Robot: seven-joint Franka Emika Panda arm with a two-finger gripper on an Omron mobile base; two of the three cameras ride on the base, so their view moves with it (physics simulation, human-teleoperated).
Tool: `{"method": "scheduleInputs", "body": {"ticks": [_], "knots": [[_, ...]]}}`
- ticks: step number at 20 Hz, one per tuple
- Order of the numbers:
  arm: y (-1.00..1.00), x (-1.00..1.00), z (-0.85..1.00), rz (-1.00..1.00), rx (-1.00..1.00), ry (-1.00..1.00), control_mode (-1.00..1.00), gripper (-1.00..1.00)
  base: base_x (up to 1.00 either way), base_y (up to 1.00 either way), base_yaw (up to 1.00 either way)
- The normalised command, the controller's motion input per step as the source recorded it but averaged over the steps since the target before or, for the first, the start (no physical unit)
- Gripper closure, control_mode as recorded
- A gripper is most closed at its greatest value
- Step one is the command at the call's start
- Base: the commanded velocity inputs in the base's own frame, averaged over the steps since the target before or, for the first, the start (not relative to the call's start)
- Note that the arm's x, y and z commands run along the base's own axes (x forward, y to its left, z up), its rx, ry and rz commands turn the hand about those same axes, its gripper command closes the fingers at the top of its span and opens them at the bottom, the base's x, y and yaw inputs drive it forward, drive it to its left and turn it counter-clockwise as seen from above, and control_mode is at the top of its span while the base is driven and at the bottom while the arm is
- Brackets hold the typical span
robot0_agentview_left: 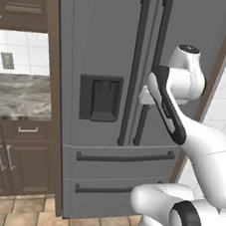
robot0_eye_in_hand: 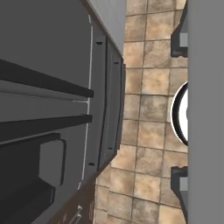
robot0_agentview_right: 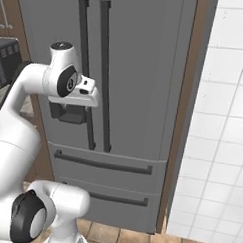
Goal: There is a bowl on the dining counter. Grab a lemon wedge from the fridge and place it in the bowl. Then get the liquor bottle and glass cup from the cabinet and place them next to the bowl.
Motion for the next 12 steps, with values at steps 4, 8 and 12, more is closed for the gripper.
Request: {"method": "scheduleInputs", "body": {"ticks": [4,8,12], "knots": [[0.0,0.0,0.0,0.0,0.0,0.0,1.0,-1.0,-0.24,-0.16,0.0],[-0.12,0.02,-0.01,0.0,0.03,-0.12,-1.0,-1.0,-0.02,-0.04,0.0],[-0.16,0.07,0.12,0.0,0.01,-0.34,-1.0,-1.0,0.0,0.0,0.0]]}}
